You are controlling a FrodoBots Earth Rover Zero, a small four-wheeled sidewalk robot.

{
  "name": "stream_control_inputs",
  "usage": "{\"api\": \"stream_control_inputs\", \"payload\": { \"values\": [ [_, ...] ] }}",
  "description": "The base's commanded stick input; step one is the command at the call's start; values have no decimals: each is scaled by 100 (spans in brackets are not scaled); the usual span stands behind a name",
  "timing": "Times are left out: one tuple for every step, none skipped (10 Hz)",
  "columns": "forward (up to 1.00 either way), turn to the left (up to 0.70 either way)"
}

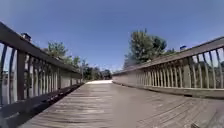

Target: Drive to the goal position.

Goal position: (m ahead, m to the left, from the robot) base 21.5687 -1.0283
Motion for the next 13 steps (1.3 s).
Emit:
{"api": "stream_control_inputs", "payload": {
  "values": [
    [70,0],
    [70,0],
    [70,0],
    [70,0],
    [70,0],
    [70,0],
    [70,0],
    [70,0],
    [70,0],
    [70,0],
    [70,0],
    [70,0],
    [70,0]
  ]
}}
